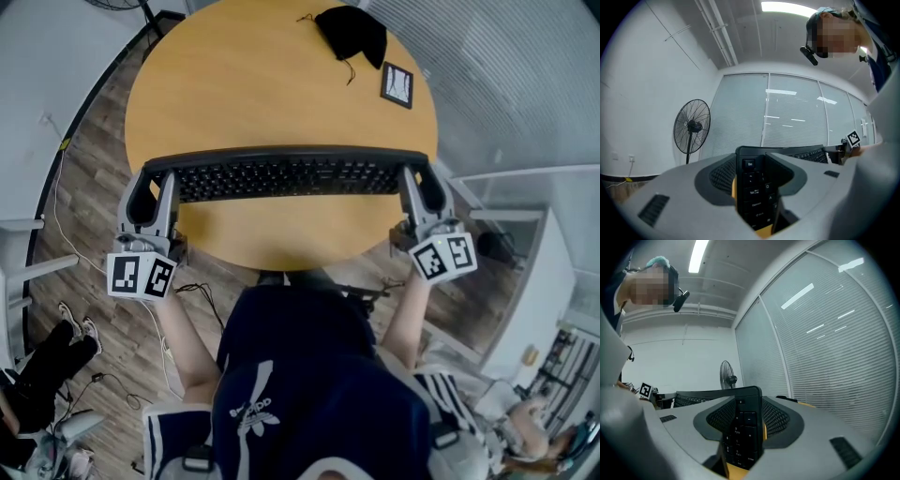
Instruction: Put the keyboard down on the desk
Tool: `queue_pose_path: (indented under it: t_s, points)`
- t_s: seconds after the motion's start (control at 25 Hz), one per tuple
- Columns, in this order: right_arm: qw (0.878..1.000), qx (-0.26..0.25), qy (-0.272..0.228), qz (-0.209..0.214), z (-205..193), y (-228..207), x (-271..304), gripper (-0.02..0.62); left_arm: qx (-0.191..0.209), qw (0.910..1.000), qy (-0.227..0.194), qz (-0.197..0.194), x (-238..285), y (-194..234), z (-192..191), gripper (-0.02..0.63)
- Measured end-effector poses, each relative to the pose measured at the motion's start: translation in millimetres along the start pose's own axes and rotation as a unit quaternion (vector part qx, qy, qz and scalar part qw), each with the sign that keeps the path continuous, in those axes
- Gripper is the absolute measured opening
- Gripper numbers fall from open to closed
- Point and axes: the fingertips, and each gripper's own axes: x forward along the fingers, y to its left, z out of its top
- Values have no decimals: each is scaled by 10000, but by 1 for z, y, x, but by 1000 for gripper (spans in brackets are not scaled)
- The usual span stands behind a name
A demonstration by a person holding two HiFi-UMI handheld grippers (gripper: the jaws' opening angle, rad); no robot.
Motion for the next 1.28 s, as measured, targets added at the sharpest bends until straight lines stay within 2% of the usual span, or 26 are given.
queue_pose_path:
  t_s: [0.32,0.52,0.88,1.12,1.28]
  points:
    - [9999,52,75,53,-9,-2,-1,160,-90,9998,122,113,-6,-2,-11,191]
    - [9996,272,106,64,-17,-10,3,160,-128,9994,250,198,-4,-2,-14,192]
    - [9990,209,356,183,-29,-9,10,160,-171,9982,468,346,-8,-2,-29,192]
    - [9984,241,477,201,-37,-15,12,160,-195,9972,642,326,-5,-2,-38,192]
    - [9971,438,618,95,-54,-23,12,160,-251,9958,823,305,0,-2,-52,192]
